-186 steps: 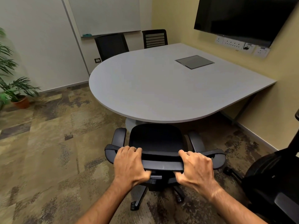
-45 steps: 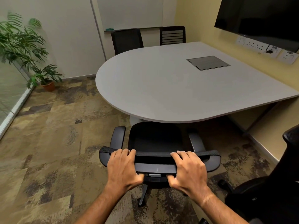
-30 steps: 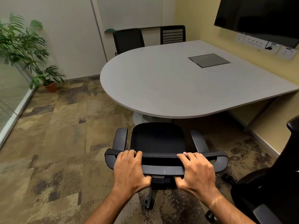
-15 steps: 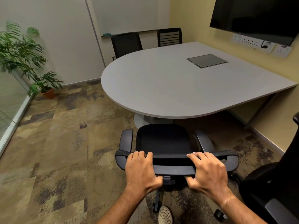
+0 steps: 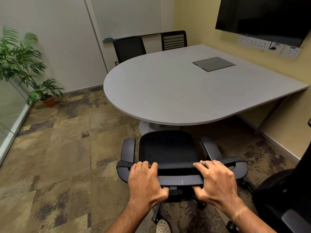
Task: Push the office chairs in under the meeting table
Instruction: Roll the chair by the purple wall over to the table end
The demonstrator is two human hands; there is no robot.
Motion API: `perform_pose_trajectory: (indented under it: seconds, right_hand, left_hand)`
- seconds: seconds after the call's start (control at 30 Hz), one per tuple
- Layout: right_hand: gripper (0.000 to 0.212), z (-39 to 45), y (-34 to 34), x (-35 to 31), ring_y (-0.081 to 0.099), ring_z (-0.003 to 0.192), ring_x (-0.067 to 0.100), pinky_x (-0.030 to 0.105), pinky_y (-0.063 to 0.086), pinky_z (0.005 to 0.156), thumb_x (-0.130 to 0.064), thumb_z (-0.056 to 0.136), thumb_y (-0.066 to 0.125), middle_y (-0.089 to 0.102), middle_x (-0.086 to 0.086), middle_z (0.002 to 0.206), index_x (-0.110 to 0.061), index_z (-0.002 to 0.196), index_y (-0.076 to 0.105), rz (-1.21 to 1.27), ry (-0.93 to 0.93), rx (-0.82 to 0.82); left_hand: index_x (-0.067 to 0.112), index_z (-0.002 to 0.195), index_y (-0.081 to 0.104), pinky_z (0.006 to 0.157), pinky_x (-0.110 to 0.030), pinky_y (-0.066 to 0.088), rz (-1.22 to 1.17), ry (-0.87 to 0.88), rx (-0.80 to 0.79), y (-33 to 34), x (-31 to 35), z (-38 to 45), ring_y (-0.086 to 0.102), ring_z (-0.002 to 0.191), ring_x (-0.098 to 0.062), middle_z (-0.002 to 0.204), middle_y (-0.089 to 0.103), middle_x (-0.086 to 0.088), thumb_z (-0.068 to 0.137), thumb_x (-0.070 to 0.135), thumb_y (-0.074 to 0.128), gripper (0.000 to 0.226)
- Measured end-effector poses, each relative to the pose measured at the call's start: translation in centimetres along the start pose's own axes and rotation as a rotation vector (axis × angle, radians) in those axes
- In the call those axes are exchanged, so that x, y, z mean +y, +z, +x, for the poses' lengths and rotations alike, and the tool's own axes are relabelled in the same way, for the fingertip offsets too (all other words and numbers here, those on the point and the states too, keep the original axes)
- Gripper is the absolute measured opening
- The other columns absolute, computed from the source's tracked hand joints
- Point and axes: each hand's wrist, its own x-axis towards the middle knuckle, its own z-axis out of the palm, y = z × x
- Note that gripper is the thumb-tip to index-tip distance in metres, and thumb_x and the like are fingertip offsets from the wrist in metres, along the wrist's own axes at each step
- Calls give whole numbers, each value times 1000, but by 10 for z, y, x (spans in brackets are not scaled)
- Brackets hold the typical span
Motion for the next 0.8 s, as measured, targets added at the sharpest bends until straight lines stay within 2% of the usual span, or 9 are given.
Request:
perform_pose_trajectory:
  seconds: [0.13, 0.23, 0.37, 0.53, 0.8]
  right_hand:
    - [59, 8, 2, -12, 64, 79, 26, 37, 54, 66, -48, 49, 65, 70, 5, 93, -19, 100, 71, -1, -18, -13]
    - [60, 10, 1, -19, 65, 79, 27, 37, 55, 66, -47, 48, 64, 71, 6, 94, -18, 101, 72, 0, -29, -15]
    - [61, 12, -2, -25, 65, 81, 27, 37, 55, 67, -46, 49, 62, 72, 7, 95, -17, 102, 72, -17, -23, -13]
    - [61, 14, 0, -34, 65, 81, 28, 38, 56, 69, -46, 49, 62, 72, 7, 96, -16, 102, 71, -19, -13, -33]
    - [74, 28, 1, -32, 68, 99, 33, 49, 53, 90, -46, 45, 67, 72, 15, 107, -14, 112, 71, -29, -12, -23]
  left_hand:
    - [20, 73, 43, 77, -35, 45, -3, -16, 12, -4, -13, 2, 44, 69, -20, 69, 46, 2, 47, 52, 55, 43]
    - [21, 73, 38, 74, -35, 46, 3, -11, 20, -8, -20, 3, 42, 68, -20, 68, 41, 2, 45, 50, 52, 43]
    - [18, 76, 50, 72, -35, 45, 17, 3, 0, -9, -25, 6, 44, 69, -20, 70, 47, 1, 45, 52, 53, 46]
    - [17, 76, 53, 68, -35, 46, 23, 23, 0, -10, -34, 12, 45, 67, -21, 69, 47, 1, 44, 51, 55, 47]
    - [15, 79, 56, 66, -35, 46, 10, 21, -9, -9, -35, 25, 46, 67, -21, 71, 50, 0, 44, 53, 53, 51]
